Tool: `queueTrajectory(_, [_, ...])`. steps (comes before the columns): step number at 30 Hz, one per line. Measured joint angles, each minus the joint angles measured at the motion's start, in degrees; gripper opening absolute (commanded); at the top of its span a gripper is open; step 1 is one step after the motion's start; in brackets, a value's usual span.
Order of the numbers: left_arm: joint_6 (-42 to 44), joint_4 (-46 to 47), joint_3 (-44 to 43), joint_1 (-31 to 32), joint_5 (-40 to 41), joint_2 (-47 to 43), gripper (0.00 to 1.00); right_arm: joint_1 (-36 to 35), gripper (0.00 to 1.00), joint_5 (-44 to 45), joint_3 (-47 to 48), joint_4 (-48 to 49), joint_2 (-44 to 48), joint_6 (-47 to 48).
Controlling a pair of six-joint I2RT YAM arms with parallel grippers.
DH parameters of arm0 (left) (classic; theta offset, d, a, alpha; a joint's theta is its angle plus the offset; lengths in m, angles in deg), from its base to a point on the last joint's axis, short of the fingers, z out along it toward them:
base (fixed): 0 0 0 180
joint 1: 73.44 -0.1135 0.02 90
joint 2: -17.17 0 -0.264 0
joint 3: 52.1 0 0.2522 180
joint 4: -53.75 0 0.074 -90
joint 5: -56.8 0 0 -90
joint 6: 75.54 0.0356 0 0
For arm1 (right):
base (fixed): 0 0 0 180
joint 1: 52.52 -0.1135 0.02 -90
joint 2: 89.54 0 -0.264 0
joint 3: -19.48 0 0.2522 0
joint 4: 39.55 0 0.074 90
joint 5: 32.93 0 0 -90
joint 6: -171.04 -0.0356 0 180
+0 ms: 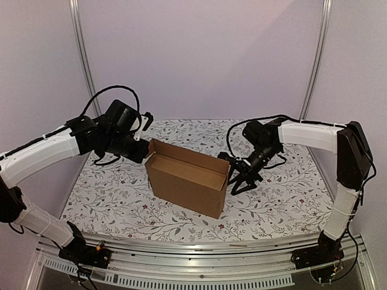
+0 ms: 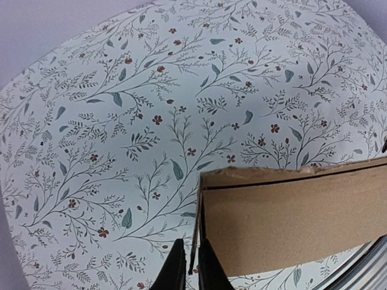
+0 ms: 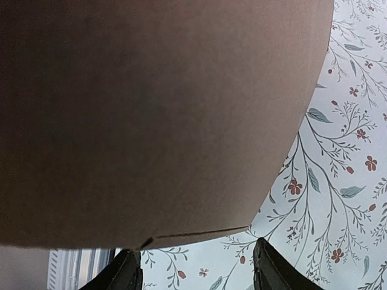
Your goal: Fold the paper box
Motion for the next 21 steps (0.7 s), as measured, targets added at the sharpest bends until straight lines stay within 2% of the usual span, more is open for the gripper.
queueTrajectory(2, [1.22, 0.63, -0.76, -0.42, 0.0, 0.7, 0.11, 0.0, 0.62, 0.33, -0.04, -0.55, 0.55, -0.02])
queueTrajectory(6, [2.78, 1.55, -1.29, -1.6, -0.85, 1.46, 0.34, 1.51, 0.64, 1.07, 0.02, -2.73, 1.33, 0.66])
queueTrajectory(8, [3.26, 1.64, -1.7, -1.79, -1.6, 1.6, 0.38, 3.28, 0.65, 1.79, 0.37, -4.48, 1.9, 1.73])
queueTrajectory(11, [3.78, 1.62, -2.62, -1.84, -2.23, 1.44, 0.37, 5.33, 0.66, 4.26, 0.9, -6.05, 3.65, 3.89])
queueTrajectory(14, [4.83, 1.2, -4.07, -1.84, -2.69, 1.49, 0.32, 6.03, 0.66, 5.79, 1.75, -6.88, 6.32, 5.18])
queueTrajectory(21, [6.95, -0.42, -9.51, -1.9, -3.32, 4.09, 0.21, 2.89, 0.67, 7.02, 6.49, -2.86, 11.39, 1.31])
